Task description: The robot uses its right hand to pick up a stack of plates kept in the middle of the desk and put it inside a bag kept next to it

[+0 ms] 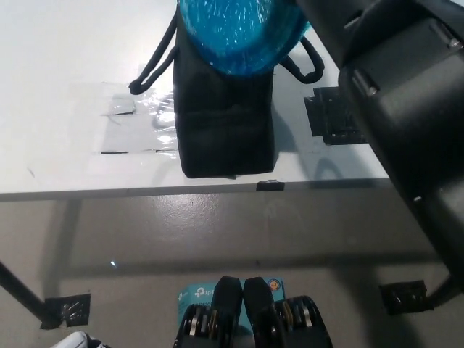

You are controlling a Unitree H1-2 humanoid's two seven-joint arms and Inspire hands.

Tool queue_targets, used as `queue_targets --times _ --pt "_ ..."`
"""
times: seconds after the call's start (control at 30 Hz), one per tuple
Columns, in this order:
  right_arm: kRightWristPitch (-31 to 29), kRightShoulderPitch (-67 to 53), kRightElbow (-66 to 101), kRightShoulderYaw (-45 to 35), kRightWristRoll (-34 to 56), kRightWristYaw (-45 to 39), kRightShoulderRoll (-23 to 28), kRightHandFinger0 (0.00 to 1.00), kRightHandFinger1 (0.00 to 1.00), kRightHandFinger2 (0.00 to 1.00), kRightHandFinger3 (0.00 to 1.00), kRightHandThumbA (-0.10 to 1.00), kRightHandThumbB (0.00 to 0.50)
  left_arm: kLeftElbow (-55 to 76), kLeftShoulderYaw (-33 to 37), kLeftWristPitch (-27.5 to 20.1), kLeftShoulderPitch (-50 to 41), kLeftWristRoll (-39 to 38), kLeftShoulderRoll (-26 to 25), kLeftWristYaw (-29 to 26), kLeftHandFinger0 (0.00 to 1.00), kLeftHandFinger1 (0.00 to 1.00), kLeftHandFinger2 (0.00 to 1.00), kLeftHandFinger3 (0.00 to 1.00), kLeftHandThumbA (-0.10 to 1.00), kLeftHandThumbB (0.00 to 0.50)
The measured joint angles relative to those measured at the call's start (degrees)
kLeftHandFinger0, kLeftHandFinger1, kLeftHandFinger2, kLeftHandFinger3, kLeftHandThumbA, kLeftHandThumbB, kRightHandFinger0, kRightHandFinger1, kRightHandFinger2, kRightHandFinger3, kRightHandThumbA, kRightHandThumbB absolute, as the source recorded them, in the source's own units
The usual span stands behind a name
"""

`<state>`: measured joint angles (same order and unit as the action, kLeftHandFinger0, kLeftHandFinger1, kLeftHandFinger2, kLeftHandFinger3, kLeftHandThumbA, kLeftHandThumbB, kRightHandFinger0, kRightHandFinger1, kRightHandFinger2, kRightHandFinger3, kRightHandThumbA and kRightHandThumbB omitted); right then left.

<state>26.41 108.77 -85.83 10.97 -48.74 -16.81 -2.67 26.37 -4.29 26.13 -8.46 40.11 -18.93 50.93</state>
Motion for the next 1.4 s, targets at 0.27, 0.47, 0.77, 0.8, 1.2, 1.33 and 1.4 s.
queue_targets --times 0.27,0.47,0.77,0.8,1.2,1.33,1.4 --pt "0.0 -2.1 -1.2 3.3 1.8 2.2 -0.2 0.0 0.15 0.63 1.0 -0.1 0.058 0.1 0.7 0.0 0.2 0.6 -0.1 0.0 0.68 0.73 0.79 0.85 -0.1 0.017" --pt "0.0 -4.3 -3.4 5.0 3.4 4.9 -0.2 0.0 0.12 0.6 1.0 -0.1 0.148 0.4 1.9 0.0 0.1 1.2 -0.2 0.0 0.71 0.74 0.8 0.86 -0.1 0.011" --pt "0.0 -6.3 -3.9 4.0 7.7 10.4 -0.5 0.0 0.03 0.42 0.93 -0.1 0.137 1.3 3.2 0.0 0.1 2.1 0.0 0.0 0.71 0.75 0.81 0.89 -0.1 0.02" --pt "0.0 -6.5 -3.9 3.4 8.4 11.1 -0.6 0.0 0.0 0.4 1.0 -0.1 0.146 1.3 3.3 0.0 0.1 2.3 0.0 0.0 0.71 0.75 0.81 0.88 -0.1 0.026" --pt "0.1 -7.8 -2.9 -3.8 16.0 20.0 -1.9 0.0 0.3 0.73 0.64 -0.1 0.027 1.0 4.7 0.0 1.2 3.2 1.4 -0.1 0.72 0.76 0.84 0.9 -0.1 0.027" --pt "0.3 -8.1 -1.5 -2.7 16.8 21.2 -2.2 0.0 0.28 0.69 0.5 -0.1 0.023 1.1 5.9 0.0 1.1 3.2 1.4 -0.2 0.74 0.78 0.84 0.92 -0.1 0.014" --pt "0.4 -8.4 -0.7 -1.2 16.7 21.2 -2.4 0.0 0.26 0.65 0.46 -0.1 0.069 1.2 6.2 0.0 1.1 3.3 1.4 -0.1 0.74 0.78 0.84 0.92 -0.1 0.016"
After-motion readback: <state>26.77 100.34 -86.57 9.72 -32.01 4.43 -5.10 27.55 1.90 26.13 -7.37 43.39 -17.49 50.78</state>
